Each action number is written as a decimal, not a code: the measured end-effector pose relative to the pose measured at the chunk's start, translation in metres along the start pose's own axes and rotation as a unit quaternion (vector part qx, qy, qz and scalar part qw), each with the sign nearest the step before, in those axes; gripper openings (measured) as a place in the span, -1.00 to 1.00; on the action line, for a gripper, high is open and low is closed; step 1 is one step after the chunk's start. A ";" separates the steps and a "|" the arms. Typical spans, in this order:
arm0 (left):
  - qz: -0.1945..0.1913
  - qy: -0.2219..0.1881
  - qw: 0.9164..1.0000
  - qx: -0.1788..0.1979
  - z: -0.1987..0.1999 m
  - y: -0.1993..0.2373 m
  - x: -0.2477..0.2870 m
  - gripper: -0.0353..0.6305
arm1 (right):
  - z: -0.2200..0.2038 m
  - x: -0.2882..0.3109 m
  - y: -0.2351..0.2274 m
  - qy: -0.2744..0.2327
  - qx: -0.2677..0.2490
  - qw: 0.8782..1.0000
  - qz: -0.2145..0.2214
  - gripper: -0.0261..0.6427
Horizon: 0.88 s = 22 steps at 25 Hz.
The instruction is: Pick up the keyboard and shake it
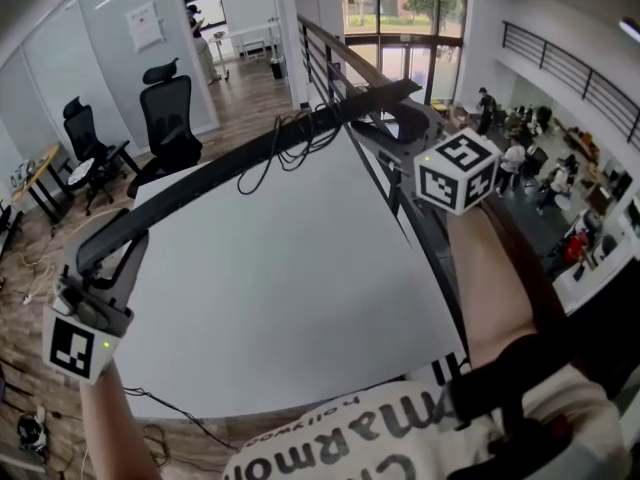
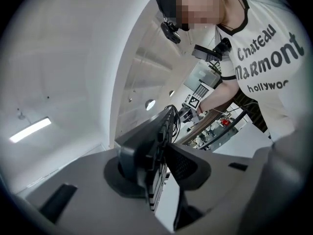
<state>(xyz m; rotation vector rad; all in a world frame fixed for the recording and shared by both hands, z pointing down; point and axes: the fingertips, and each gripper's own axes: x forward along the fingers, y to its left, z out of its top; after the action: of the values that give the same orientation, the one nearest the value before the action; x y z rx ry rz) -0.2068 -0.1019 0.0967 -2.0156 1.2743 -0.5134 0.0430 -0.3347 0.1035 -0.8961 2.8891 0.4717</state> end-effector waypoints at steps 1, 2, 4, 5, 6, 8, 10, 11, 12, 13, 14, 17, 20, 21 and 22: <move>0.003 -0.002 1.000 0.011 0.003 0.007 0.000 -0.53 | 0.002 0.003 0.001 -0.003 0.001 1.000 -0.001 -0.07; 0.006 -0.002 1.000 0.024 0.006 0.013 0.000 -0.52 | 0.003 0.004 0.002 -0.004 0.000 1.000 -0.002 -0.07; 0.016 -0.001 0.999 0.044 0.013 0.021 0.000 -0.46 | 0.004 0.001 0.001 -0.003 -0.005 1.000 -0.010 -0.14; 0.021 -0.004 0.999 0.050 0.018 0.024 0.001 -0.41 | 0.005 -0.002 0.000 -0.004 -0.008 1.000 -0.016 -0.18; 0.025 -0.010 0.998 0.054 0.024 0.025 0.002 -0.39 | 0.006 -0.005 -0.001 -0.006 -0.008 1.000 -0.022 -0.20; 0.027 -0.019 0.997 0.066 0.036 0.024 0.004 -0.39 | 0.011 -0.012 -0.003 -0.018 -0.001 0.999 -0.034 -0.20; 0.028 -0.022 0.996 0.078 0.041 0.023 0.001 -0.39 | 0.017 -0.018 -0.002 -0.029 -0.003 0.999 -0.039 -0.20; 0.029 -0.025 0.996 0.082 0.042 0.024 -0.001 -0.38 | 0.020 -0.019 0.000 -0.031 -0.009 0.999 -0.040 -0.20; 0.031 -0.029 0.996 0.083 0.043 0.025 -0.002 -0.37 | 0.021 -0.020 0.002 -0.031 -0.013 0.999 -0.042 -0.20; 0.033 -0.032 0.995 0.083 0.044 0.024 -0.003 -0.36 | 0.021 -0.020 0.004 -0.029 -0.010 0.999 -0.044 -0.20; 0.034 -0.035 0.995 0.086 0.044 0.023 -0.005 -0.35 | 0.020 -0.021 0.005 -0.029 -0.004 0.998 -0.047 -0.20; 0.029 -0.039 0.996 0.077 0.038 0.021 -0.006 -0.35 | 0.022 -0.024 0.008 -0.029 0.013 0.998 -0.053 -0.20; 0.039 -0.040 0.995 0.084 0.045 0.016 -0.016 -0.35 | 0.026 -0.031 0.014 -0.027 0.017 0.998 -0.055 -0.20; 0.040 -0.041 0.993 0.100 0.050 0.015 -0.019 -0.36 | 0.027 -0.031 0.014 -0.028 0.019 0.998 -0.054 -0.20; 0.040 -0.044 0.992 0.113 0.054 0.016 -0.020 -0.35 | 0.026 -0.030 0.015 -0.030 0.024 0.998 -0.053 -0.20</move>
<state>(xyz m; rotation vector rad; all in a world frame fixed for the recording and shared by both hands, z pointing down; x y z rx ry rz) -0.1904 -0.0704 0.0490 -1.7732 1.1833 -0.5020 0.0594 -0.2986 0.0875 -1.0033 2.7711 0.4112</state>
